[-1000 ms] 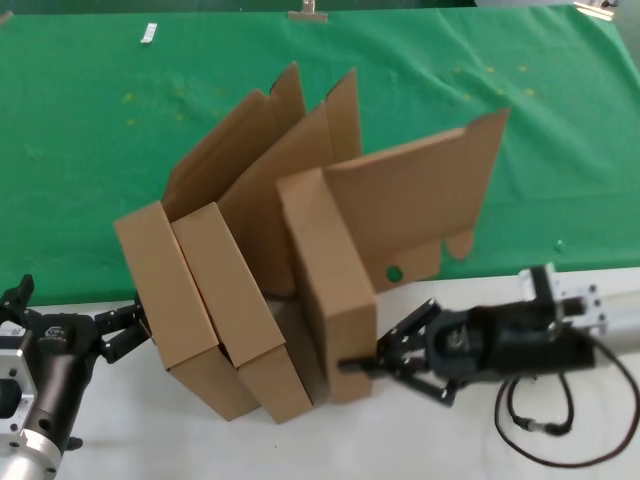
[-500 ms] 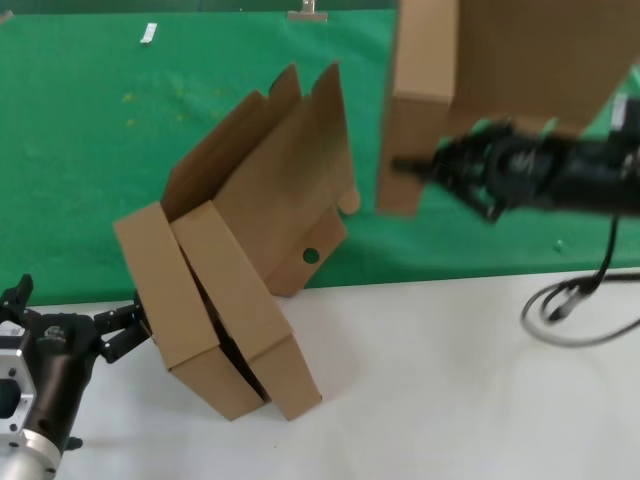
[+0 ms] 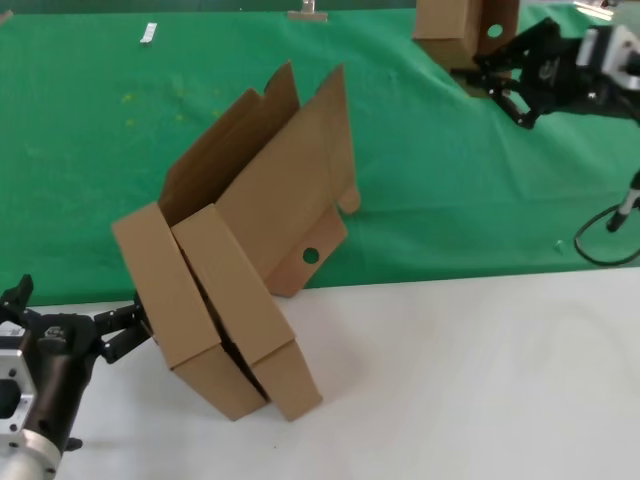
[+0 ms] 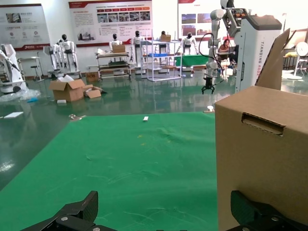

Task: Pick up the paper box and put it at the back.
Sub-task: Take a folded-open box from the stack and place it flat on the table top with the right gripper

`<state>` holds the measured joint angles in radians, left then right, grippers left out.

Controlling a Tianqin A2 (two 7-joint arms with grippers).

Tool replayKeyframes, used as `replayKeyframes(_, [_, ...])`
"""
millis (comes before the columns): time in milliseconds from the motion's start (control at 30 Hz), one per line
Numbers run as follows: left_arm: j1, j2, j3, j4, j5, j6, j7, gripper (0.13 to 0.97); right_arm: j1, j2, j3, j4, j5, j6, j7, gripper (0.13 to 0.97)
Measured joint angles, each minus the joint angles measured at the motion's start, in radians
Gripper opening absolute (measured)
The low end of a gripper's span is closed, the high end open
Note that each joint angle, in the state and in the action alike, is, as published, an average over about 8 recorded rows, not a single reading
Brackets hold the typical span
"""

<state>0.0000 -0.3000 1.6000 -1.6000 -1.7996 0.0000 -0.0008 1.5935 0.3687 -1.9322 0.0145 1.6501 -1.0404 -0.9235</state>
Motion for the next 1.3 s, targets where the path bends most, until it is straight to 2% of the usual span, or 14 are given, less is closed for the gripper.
replayKeyframes(300, [0.000, 0.000, 0.000, 0.000, 0.000, 0.000, 0.000, 0.966, 0.047, -0.058, -0.136, -0.004, -0.181, 0.135, 0.104, 0.153])
replayKeyframes(533, [0.000, 0.000, 0.000, 0.000, 0.000, 0.000, 0.000, 0.966, 0.040, -0.049, -0.212, -0.006, -0.285, 0.239, 0.188, 0.153])
replayKeyframes(967, [0.000, 0.000, 0.000, 0.000, 0.000, 0.000, 0.000, 0.966, -0.059, 0.028, -0.240, -0.008, -0.352, 0.334, 0.241, 0.153])
replayKeyframes(1300, [0.000, 0.000, 0.000, 0.000, 0.000, 0.000, 0.000, 0.966, -0.129, 0.016, -0.230, -0.008, -0.361, 0.380, 0.247, 0.153])
